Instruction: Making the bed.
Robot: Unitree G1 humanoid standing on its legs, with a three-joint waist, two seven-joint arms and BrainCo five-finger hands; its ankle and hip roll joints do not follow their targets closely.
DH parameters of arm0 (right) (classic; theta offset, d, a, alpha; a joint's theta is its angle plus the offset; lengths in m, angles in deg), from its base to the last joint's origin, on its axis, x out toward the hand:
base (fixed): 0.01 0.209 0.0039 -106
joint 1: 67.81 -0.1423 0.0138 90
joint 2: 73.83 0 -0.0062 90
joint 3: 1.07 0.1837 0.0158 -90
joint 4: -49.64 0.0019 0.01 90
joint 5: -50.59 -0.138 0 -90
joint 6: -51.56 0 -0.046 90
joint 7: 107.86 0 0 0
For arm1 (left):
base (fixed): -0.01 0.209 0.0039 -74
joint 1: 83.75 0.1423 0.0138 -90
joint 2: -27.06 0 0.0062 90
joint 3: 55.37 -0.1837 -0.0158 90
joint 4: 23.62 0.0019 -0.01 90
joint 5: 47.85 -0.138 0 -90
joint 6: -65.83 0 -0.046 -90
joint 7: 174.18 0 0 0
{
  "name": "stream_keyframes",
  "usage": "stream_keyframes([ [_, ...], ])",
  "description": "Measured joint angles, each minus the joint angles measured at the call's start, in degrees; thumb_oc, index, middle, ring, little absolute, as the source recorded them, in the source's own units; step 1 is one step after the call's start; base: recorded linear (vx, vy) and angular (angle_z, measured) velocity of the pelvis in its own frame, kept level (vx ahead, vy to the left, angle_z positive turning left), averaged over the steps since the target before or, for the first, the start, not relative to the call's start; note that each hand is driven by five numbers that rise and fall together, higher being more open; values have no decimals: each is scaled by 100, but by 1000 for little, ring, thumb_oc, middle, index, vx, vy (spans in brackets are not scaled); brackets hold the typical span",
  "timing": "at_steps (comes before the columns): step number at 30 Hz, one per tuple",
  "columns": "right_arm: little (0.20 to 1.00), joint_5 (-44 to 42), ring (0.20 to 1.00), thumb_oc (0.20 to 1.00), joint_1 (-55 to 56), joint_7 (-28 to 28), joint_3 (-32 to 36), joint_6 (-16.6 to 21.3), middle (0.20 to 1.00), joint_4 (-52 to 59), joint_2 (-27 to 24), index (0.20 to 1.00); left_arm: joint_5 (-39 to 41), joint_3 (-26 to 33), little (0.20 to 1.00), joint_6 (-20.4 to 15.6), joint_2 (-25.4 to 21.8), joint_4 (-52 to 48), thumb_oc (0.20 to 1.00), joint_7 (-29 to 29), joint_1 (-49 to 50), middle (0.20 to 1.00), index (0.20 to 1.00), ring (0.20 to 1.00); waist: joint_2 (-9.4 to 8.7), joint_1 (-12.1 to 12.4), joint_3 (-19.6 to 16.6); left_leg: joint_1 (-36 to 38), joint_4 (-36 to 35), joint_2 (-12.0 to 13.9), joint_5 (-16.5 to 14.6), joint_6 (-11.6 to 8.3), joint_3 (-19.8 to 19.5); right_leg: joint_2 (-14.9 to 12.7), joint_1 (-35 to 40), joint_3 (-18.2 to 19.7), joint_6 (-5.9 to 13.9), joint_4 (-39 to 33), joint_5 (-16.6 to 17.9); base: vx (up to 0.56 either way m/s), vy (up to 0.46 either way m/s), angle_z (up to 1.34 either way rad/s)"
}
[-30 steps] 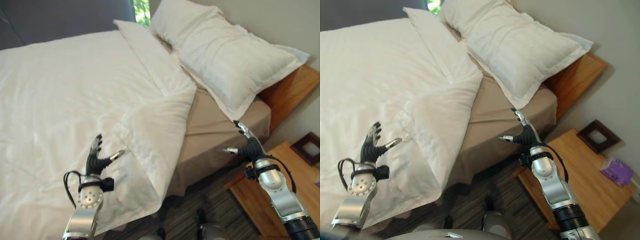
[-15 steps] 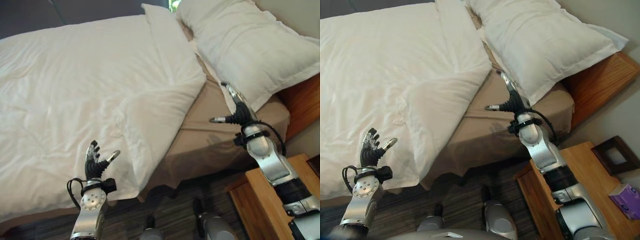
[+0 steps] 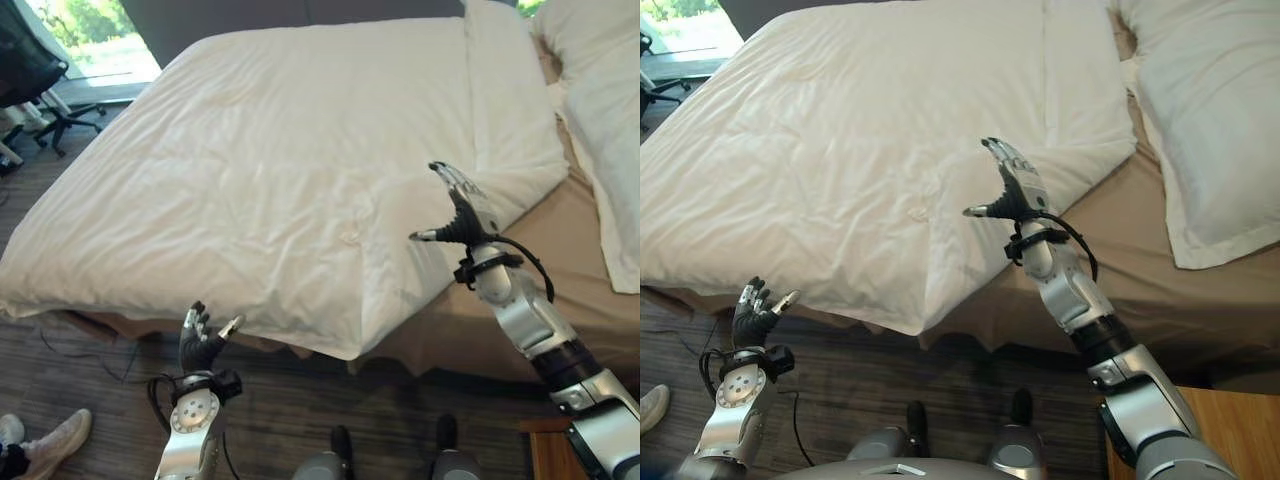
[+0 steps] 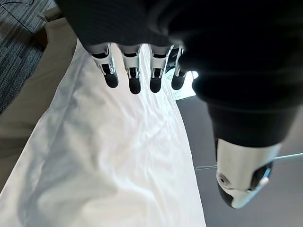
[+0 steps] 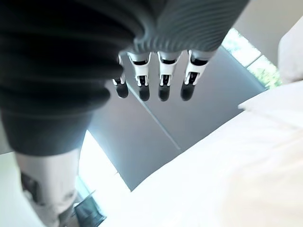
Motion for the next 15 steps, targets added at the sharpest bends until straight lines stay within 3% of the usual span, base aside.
stream_keyframes([
  [4,1000,16,1000,1000,-327,193,-139,-5,1000,-332,-41,1000,-44,-3,1000,7,-150,194,1000,-155,2,1000,1000,1000,-44,181,-6,-155,0,64,52,-48,-173,51,1,-229,-10,12,-15,-25,-35,26],
  [9,1000,0,1000,1000,-1654,82,-330,-111,1000,-2108,-80,1000,-39,-19,1000,-7,-548,326,1000,-175,-34,1000,1000,1000,-74,475,-20,-685,5,142,239,-102,-615,161,-285,-626,-34,5,-68,-51,-46,43],
  [15,1000,-99,1000,1000,-2470,-75,-746,-163,1000,-3090,-150,1000,17,-92,1000,-143,-1013,363,1000,-137,-150,1000,1000,1000,-113,714,32,-1306,8,229,436,-151,-804,272,-804,-684,-119,17,-7,-96,-15,15],
])
